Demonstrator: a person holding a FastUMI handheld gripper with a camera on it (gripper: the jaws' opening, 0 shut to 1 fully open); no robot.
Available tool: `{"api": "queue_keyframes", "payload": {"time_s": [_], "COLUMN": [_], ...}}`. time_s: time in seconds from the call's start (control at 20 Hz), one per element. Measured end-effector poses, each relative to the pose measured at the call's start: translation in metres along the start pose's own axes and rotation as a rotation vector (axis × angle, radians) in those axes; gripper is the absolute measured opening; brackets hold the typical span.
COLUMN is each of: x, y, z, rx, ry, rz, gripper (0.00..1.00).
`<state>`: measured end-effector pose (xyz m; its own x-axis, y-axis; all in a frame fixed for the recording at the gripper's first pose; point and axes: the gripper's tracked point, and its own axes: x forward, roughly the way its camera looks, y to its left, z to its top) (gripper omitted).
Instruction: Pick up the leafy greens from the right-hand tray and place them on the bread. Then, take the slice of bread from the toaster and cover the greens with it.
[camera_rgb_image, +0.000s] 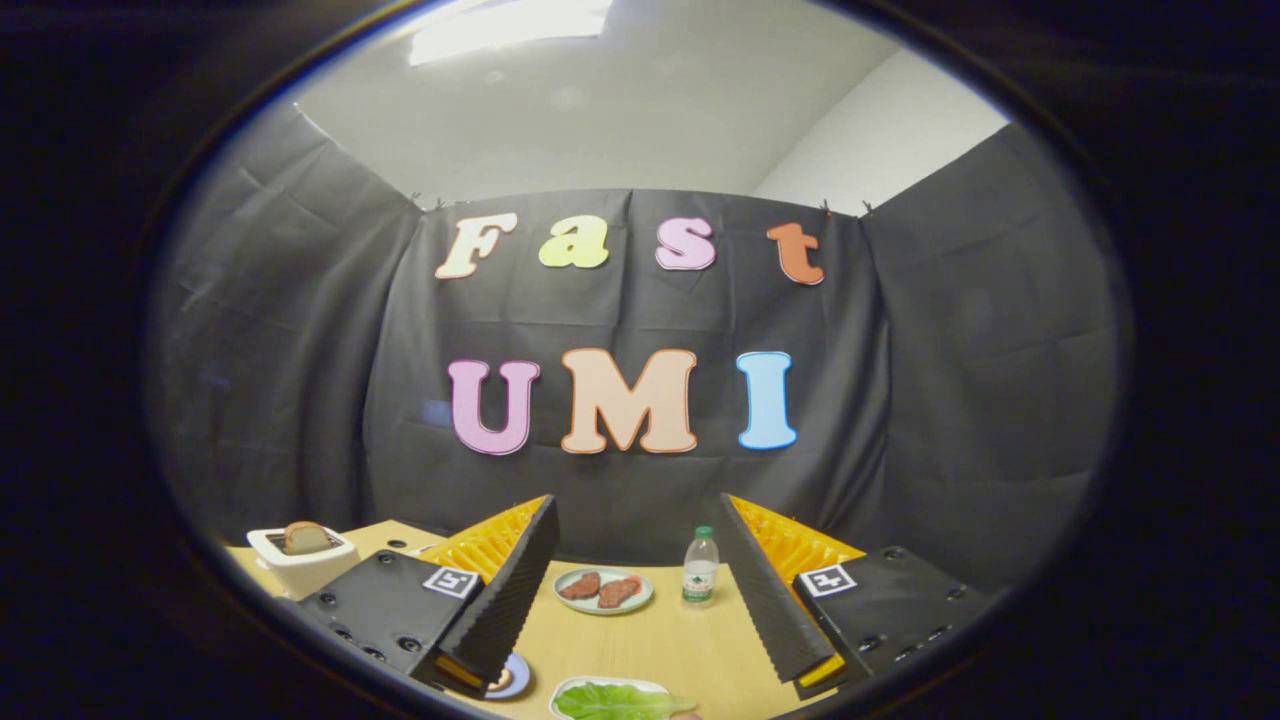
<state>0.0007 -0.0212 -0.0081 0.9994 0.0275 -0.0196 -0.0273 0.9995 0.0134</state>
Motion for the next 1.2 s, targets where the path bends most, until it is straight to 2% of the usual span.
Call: {"api": "queue_keyframes", "payload": {"time_s": [0.2, 0.5, 0.95, 1.2], "x": [0.002, 0.006, 0.014, 0.022], "y": [0.002, 0.013, 0.026, 0.026], "z": [-0.013, -0.043, -0.115, -0.160], "rx": [-0.031, -0.045, -0.113, -0.198], "ry": [0.034, 0.126, 0.313, 0.415], "rz": [0.068, 0.221, 0.427, 0.526], "gripper": [1.00, 1.00, 1.00, 1.00]}}
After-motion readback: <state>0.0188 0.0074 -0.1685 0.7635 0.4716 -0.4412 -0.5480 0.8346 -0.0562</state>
